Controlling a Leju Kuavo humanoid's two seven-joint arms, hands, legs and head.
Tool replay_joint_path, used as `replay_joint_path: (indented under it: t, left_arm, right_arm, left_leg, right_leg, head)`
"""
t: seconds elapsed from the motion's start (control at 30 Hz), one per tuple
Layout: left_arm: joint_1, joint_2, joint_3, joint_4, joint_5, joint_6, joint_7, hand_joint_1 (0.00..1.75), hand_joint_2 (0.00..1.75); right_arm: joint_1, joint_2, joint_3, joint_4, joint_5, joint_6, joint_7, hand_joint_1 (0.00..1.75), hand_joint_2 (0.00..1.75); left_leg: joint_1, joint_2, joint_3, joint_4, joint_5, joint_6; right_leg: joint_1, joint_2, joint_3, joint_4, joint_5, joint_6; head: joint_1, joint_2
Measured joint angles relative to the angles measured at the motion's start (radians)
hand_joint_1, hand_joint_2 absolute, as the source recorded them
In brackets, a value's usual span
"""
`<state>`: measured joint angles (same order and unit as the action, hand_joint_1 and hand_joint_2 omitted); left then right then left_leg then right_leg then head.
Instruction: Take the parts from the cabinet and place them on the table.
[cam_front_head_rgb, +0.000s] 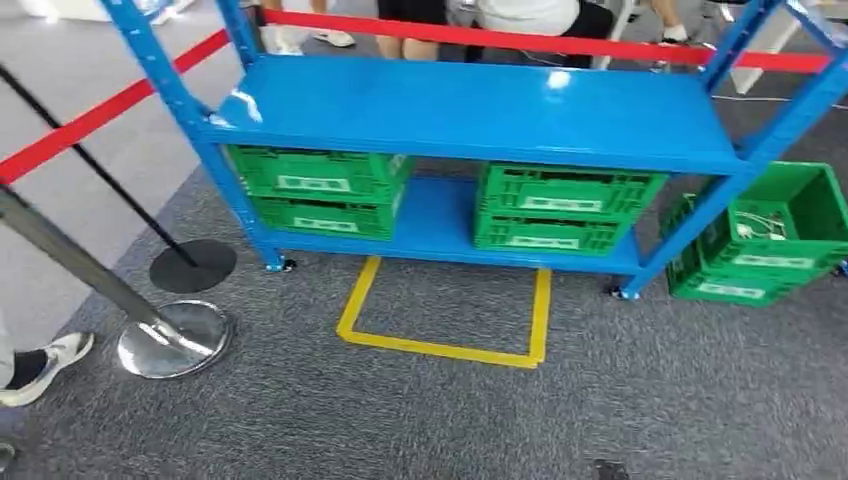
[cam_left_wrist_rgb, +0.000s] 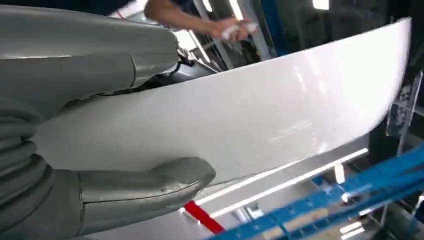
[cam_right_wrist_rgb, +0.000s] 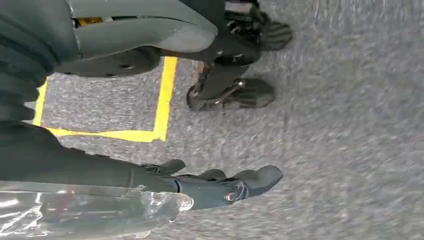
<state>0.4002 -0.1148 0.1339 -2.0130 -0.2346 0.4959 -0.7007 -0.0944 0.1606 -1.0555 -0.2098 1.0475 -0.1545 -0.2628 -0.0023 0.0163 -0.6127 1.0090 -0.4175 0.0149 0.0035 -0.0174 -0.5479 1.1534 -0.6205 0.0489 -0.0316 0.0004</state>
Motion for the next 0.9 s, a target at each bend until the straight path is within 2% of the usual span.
replay_joint_path:
  t: [0.03, 0.07, 0.1, 0.13, 0.17, 0.2, 0.23, 0.27, 0.37, 0.4, 0.43, 0.47, 0.5, 0.53, 0.57, 0.6, 0.63, 0.67, 0.7, 0.73, 0.77, 0.8, 0.83, 0.87, 0.9]
  left_arm:
    - [0.0, 0.0, 0.0, 0.0, 0.0, -0.002, 0.0, 1.75, 1.75]
    - [0.001, 0.0, 0.0, 0.0, 0.0, -0.005, 0.0, 1.75, 1.75]
    - [0.002, 0.0, 0.0, 0.0, 0.002, -0.005, 0.0, 1.75, 1.75]
    - [0.002, 0.0, 0.0, 0.0, 0.002, -0.003, 0.0, 1.75, 1.75]
    - [0.002, 0.001, 0.0, 0.0, 0.001, 0.0, 0.0, 1.75, 1.75]
    - [0.002, 0.002, 0.0, 0.0, -0.003, 0.003, 0.0, 1.75, 1.75]
    - [0.002, 0.002, 0.0, -0.001, -0.01, 0.008, 0.0, 1.75, 1.75]
    - [0.004, 0.003, 0.0, -0.001, -0.015, 0.01, 0.0, 1.75, 1.75]
    - [0.004, 0.009, -0.001, -0.003, -0.02, 0.022, 0.0, 1.75, 1.75]
    - [0.006, 0.01, 0.0, -0.005, -0.021, 0.025, 0.0, 1.75, 1.75]
    - [0.008, 0.011, 0.0, -0.007, -0.021, 0.025, 0.0, 1.75, 1.75]
    - [0.01, 0.013, 0.0, -0.009, -0.021, 0.028, 0.0, 1.75, 1.75]
    - [0.007, 0.016, 0.0, -0.009, -0.021, 0.028, 0.0, 1.75, 1.75]
    - [0.003, 0.018, -0.002, -0.009, -0.021, 0.028, 0.0, 1.75, 1.75]
    - [0.003, 0.018, -0.002, -0.009, -0.021, 0.028, 0.0, 1.75, 1.75]
    - [0.006, 0.018, -0.002, -0.009, -0.021, 0.028, 0.0, 1.75, 1.75]
    - [0.006, 0.019, -0.002, -0.009, -0.021, 0.028, 0.0, 1.75, 1.75]
    - [0.006, 0.019, -0.002, -0.009, -0.021, 0.028, 0.0, 1.75, 1.75]
    - [0.006, 0.019, -0.002, -0.009, -0.021, 0.028, 0.0, 1.75, 1.75]
    - [0.006, 0.02, -0.002, -0.01, -0.021, 0.028, 0.0, 1.75, 1.75]
    - [0.006, 0.02, -0.002, -0.01, -0.021, 0.028, 0.0, 1.75, 1.75]
    - [-0.001, 0.021, -0.003, -0.01, -0.021, 0.028, 0.0, 1.75, 1.75]
    - [0.001, 0.021, -0.003, -0.011, -0.019, 0.032, 0.0, 1.75, 1.75]
    - [0.003, 0.021, -0.003, -0.011, -0.017, 0.035, 0.0, 1.75, 1.75]
    - [0.005, 0.022, -0.001, -0.011, -0.016, 0.042, 0.0, 1.75, 1.75]
  right_arm:
    - [0.001, 0.0, 0.0, 0.0, 0.0, 0.0, 0.0, 0.0, 1.75]
    - [0.004, 0.0, 0.001, 0.0, 0.0, 0.0, 0.003, 0.0, 1.75]
    - [0.007, 0.0, 0.002, 0.0, 0.001, 0.0, 0.003, 0.0, 1.75]
    - [0.009, 0.0, 0.003, 0.0, 0.001, 0.001, 0.003, 0.0, 1.75]
    - [0.009, 0.0, 0.004, 0.0, 0.001, 0.001, 0.003, 0.0, 1.75]
    - [0.007, 0.0, 0.004, 0.0, 0.001, 0.002, 0.003, 0.0, 1.75]
    - [0.005, 0.0, 0.005, 0.0, 0.002, 0.003, 0.003, 0.0, 1.75]
    - [0.002, 0.0, 0.005, 0.0, 0.002, 0.003, 0.003, 0.0, 1.75]
    - [-0.001, 0.0, 0.005, 0.0, 0.003, 0.003, 0.006, 0.0, 1.75]
    - [-0.003, 0.001, 0.005, 0.0, 0.003, 0.003, 0.006, 0.0, 1.75]
    - [-0.004, 0.005, 0.006, 0.0, 0.003, 0.004, 0.006, 0.0, 1.75]
    - [-0.006, 0.004, 0.006, 0.0, 0.003, 0.004, 0.005, 0.0, 1.75]
    - [-0.005, 0.004, 0.006, 0.0, 0.003, 0.003, 0.005, 0.0, 1.75]
    - [-0.002, 0.004, 0.007, 0.0, 0.003, 0.004, 0.006, 0.0, 1.75]
    - [0.001, 0.004, 0.007, 0.0, 0.003, 0.003, 0.006, 0.0, 1.75]
    - [0.003, 0.004, 0.008, 0.0, 0.003, 0.003, 0.006, 0.0, 1.75]
    - [0.004, 0.004, 0.008, 0.0, 0.003, 0.003, 0.006, 0.0, 1.75]
    - [0.003, 0.004, 0.009, 0.0, 0.003, 0.003, 0.006, 0.0, 1.75]
    - [0.001, 0.005, 0.01, 0.0, 0.003, 0.004, 0.006, 0.0, 1.75]
    - [0.0, 0.005, 0.011, 0.0, 0.003, 0.004, 0.006, 0.0, 1.75]
    - [-0.002, 0.003, 0.012, 0.0, 0.003, 0.004, 0.006, 0.0, 1.75]
    - [-0.001, 0.002, 0.012, 0.0, 0.004, 0.004, 0.006, 0.0, 1.75]
    - [-0.002, 0.002, 0.013, 0.0, 0.004, 0.003, 0.006, 0.0, 1.75]
    - [-0.003, 0.002, 0.013, 0.0, 0.004, 0.003, 0.006, 0.0, 1.75]
    - [-0.006, 0.002, 0.013, 0.0, 0.004, 0.003, 0.006, 0.0, 1.75]
  left_leg:
    - [0.0, -0.015, -0.003, 0.0, 0.002, 0.003]
    - [-0.002, -0.031, -0.006, 0.0, 0.004, 0.005]
    - [-0.003, -0.047, -0.007, 0.0, 0.006, 0.007]
    - [-0.004, -0.063, -0.007, 0.0, 0.008, 0.006]
    - [-0.004, -0.081, -0.007, 0.0, 0.01, 0.004]
    - [-0.004, -0.096, -0.007, 0.0, 0.013, 0.001]
    - [-0.004, -0.11, -0.007, 0.0, 0.016, -0.001]
    - [-0.004, -0.118, -0.008, 0.0, 0.02, -0.007]
    - [0.0, -0.146, -0.015, -0.006, 0.033, -0.025]
    - [0.0, -0.159, -0.019, -0.009, 0.038, -0.032]
    - [0.001, -0.151, -0.021, -0.003, 0.036, -0.034]
    - [-0.006, -0.095, -0.036, 0.027, 0.002, -0.04]
    - [-0.005, -0.061, -0.063, 0.086, -0.04, -0.047]
    - [-0.001, -0.04, -0.097, 0.166, -0.082, -0.053]
    - [0.003, -0.03, -0.129, 0.244, -0.116, -0.058]
    - [0.007, -0.027, -0.15, 0.298, -0.134, -0.063]
    - [0.012, -0.026, -0.145, 0.3, -0.127, -0.066]
    - [0.015, -0.024, -0.118, 0.258, -0.099, -0.069]
    - [0.017, -0.013, -0.068, 0.175, -0.058, -0.072]
    - [0.018, 0.014, -0.01, 0.082, -0.023, -0.075]
    - [0.018, 0.088, 0.04, 0.007, -0.01, -0.079]
    - [0.015, 0.082, 0.045, -0.013, -0.017, -0.066]
    - [0.014, 0.065, 0.043, -0.012, -0.018, -0.051]
    - [0.012, 0.057, 0.042, -0.012, -0.018, -0.046]
    - [0.011, 0.041, 0.038, -0.013, -0.018, -0.039]
  right_leg:
    - [0.0, 0.012, -0.038, 0.082, -0.038, 0.0]
    - [0.001, 0.015, -0.076, 0.155, -0.065, -0.002]
    - [0.002, 0.016, -0.095, 0.188, -0.067, -0.003]
    - [0.003, 0.016, -0.093, 0.175, -0.046, -0.007]
    - [0.003, 0.019, -0.069, 0.116, -0.001, -0.012]
    - [0.003, 0.03, -0.027, 0.022, 0.051, -0.016]
    - [0.003, 0.062, 0.023, -0.083, 0.098, -0.023]
    - [0.001, 0.101, 0.035, -0.115, 0.078, -0.024]
    - [0.012, 0.072, 0.034, -0.123, 0.092, -0.036]
    - [0.011, 0.061, 0.035, -0.127, 0.098, -0.044]
    - [0.0, 0.043, 0.044, -0.135, 0.108, -0.051]
    - [0.001, 0.037, 0.043, -0.138, 0.113, -0.057]
    - [0.001, 0.022, 0.04, -0.139, 0.116, -0.06]
    - [0.001, 0.007, 0.037, -0.139, 0.116, -0.059]
    - [0.001, -0.009, 0.034, -0.138, 0.116, -0.059]
    - [0.0, -0.025, 0.032, -0.138, 0.116, -0.059]
    - [-0.001, -0.04, 0.031, -0.138, 0.117, -0.058]
    - [-0.003, -0.054, 0.031, -0.138, 0.117, -0.056]
    - [-0.006, -0.068, 0.033, -0.138, 0.115, -0.052]
    - [-0.01, -0.079, 0.036, -0.138, 0.112, -0.046]
    - [-0.003, -0.087, 0.045, -0.138, 0.109, -0.038]
    - [0.003, -0.097, 0.037, -0.132, 0.098, -0.026]
    - [0.003, -0.109, 0.044, -0.141, 0.099, -0.022]
    - [0.003, -0.12, 0.051, -0.148, 0.099, -0.017]
    - [0.003, -0.135, 0.062, -0.154, 0.099, -0.013]
  head:
    - [0.002, 0.0]
    - [0.0, 0.0]
    - [0.001, 0.0]
    - [0.0, 0.0]
    - [0.001, 0.0]
    - [0.0, 0.0]
    - [0.001, 0.0]
    - [0.0, 0.0]
    - [-0.002, 0.0]
    - [0.0, 0.0]
    - [0.0, 0.0]
    - [-0.006, 0.0]
    - [-0.013, 0.0]
    - [-0.013, 0.0]
    - [-0.013, 0.0]
    - [-0.014, 0.0]
    - [-0.014, 0.0]
    - [-0.013, 0.0]
    - [-0.013, 0.0]
    - [-0.014, 0.0]
    - [-0.016, 0.0]
    - [-0.023, 0.0]
    - [-0.011, 0.0]
    - [-0.011, 0.0]
    - [-0.01, 0.0]
